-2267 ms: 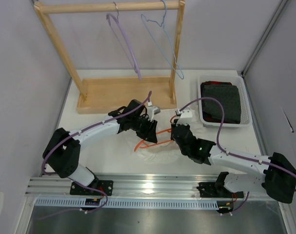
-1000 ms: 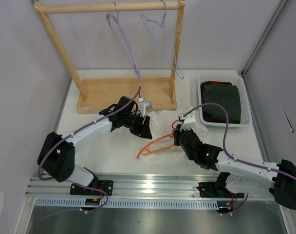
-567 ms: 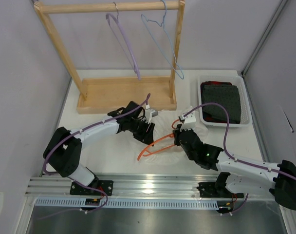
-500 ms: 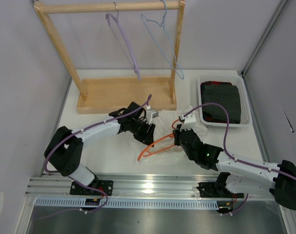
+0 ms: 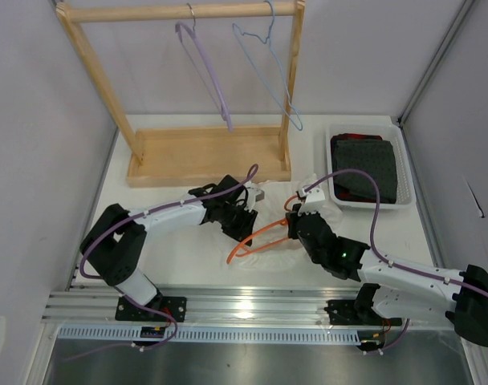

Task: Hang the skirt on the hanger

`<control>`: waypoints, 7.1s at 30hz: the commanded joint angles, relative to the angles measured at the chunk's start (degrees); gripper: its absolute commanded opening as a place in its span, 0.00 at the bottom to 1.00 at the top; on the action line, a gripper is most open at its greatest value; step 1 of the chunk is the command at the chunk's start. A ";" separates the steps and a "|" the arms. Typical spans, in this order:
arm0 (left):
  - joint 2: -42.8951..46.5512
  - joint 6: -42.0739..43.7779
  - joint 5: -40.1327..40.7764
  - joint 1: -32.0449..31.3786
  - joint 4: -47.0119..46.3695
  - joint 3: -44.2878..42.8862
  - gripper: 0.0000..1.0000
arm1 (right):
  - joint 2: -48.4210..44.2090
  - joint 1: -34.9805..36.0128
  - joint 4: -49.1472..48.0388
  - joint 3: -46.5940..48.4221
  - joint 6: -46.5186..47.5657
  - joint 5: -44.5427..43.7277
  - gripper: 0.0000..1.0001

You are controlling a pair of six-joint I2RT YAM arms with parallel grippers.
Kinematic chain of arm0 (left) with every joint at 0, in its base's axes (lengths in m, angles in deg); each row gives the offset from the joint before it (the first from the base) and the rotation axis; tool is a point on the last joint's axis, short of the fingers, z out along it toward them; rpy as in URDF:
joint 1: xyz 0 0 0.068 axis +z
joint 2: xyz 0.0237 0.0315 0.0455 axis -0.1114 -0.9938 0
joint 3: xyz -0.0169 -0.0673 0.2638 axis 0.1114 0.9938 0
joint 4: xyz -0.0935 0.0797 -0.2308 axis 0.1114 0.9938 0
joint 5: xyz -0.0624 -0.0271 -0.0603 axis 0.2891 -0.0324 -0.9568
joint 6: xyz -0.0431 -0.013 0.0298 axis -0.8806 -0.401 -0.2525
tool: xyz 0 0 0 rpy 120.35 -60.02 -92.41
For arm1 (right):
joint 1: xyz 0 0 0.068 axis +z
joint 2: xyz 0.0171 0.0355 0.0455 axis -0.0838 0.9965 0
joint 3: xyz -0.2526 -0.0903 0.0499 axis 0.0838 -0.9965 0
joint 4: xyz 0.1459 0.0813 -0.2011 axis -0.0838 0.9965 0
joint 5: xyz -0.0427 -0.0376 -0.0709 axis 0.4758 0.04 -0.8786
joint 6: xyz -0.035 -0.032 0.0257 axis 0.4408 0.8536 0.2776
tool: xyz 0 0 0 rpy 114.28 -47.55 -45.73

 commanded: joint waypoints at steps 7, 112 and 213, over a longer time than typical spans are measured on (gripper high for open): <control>-0.56 -3.78 1.83 -1.53 -4.37 3.51 0.28 | -1.77 0.32 -2.04 0.38 -2.35 -4.71 0.00; 16.41 -1.24 1.39 2.34 15.50 -15.47 0.00 | 5.87 1.90 1.38 8.27 -2.61 -27.31 0.00; 19.65 11.95 5.60 -6.89 -1.20 -12.31 0.00 | -0.18 -2.58 20.10 32.37 -6.92 -0.76 0.73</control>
